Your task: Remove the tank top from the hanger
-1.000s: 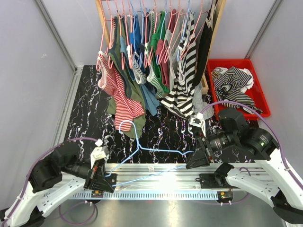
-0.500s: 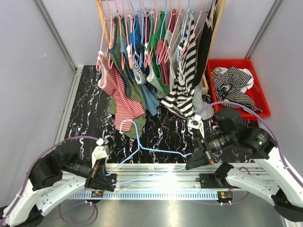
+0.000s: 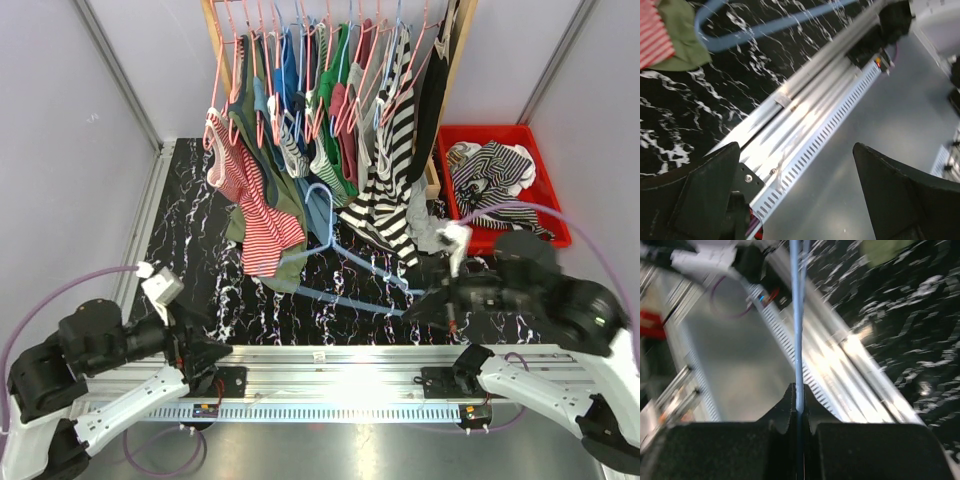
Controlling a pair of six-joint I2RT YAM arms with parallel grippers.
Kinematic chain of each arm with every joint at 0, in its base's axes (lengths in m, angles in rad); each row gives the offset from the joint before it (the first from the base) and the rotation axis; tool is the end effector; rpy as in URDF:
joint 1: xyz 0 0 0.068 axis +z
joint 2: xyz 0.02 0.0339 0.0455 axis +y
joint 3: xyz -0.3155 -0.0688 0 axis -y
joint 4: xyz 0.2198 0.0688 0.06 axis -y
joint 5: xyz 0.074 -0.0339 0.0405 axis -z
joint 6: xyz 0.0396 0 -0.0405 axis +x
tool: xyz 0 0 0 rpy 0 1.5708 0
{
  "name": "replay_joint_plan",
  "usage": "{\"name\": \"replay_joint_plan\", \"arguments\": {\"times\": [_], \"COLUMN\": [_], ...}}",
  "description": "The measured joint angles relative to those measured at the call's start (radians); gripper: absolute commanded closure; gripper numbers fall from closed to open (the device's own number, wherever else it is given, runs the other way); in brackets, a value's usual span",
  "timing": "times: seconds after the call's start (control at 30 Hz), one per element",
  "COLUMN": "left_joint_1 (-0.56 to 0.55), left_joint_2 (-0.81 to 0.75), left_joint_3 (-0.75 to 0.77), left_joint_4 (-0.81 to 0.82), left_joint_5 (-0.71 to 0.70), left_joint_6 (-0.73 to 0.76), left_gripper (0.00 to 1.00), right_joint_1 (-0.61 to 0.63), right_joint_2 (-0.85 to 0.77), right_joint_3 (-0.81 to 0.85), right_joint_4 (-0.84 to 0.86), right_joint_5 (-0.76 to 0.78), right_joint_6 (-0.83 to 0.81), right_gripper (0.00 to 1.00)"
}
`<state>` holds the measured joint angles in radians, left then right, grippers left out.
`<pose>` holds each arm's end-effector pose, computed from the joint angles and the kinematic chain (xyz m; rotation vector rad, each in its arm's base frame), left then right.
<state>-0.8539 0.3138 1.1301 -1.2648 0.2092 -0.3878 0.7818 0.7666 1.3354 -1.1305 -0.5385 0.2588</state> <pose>-0.0533 0.0486 0.3632 0.6349 2.0602 -0.9702 0.0120 0.0405 0.4438 -0.9141 2.0875 1.1579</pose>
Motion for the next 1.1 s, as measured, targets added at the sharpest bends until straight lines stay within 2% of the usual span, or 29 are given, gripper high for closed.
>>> {"name": "replay_joint_plan", "arguments": {"times": [0.1, 0.27, 0.37, 0.6, 0.73, 0.87, 1.1], "left_joint_1": [-0.001, 0.0, -0.001, -0.001, -0.001, -0.001, -0.001], "left_joint_2": [-0.017, -0.042, -0.058, -0.087, -0.094, -0.104, -0.171], "left_joint_3": [0.023, -0.017, -0.055, -0.104, -0.142, -0.167, -0.179], "left_joint_4": [0.02, 0.056, 0.069, 0.112, 0.14, 0.151, 0.16], "left_joint_5": [-0.091, -0.138, -0.138, -0.137, -0.131, -0.13, -0.13], "left_joint_6": [-0.023, -0.056, -0.072, -0.095, -0.102, -0.108, -0.12], "left_gripper": [0.01, 0.01, 0.01, 0.01, 0.01, 0.01, 0.01], "right_joint_1": [-0.003, -0.003, -0.002, -0.003, -0.003, -0.003, -0.003], "right_joint_2": [-0.08, -0.212, -0.243, -0.234, -0.161, 0.011, 0.286], "right_joint_3": [0.072, 0.158, 0.166, 0.118, 0.108, 0.132, 0.241], "right_joint_4": [-0.001, 0.014, 0.042, 0.179, 0.316, 0.452, 0.512], "right_joint_5": [0.262, 0.617, 0.77, 0.983, 1.064, 1.136, 1.201], "right_joint_6": [0.031, 0.048, 0.033, -0.025, -0.055, -0.076, -0.067], "right_gripper": [1.0, 1.0, 1.0, 1.0, 1.0, 1.0, 1.0]}}
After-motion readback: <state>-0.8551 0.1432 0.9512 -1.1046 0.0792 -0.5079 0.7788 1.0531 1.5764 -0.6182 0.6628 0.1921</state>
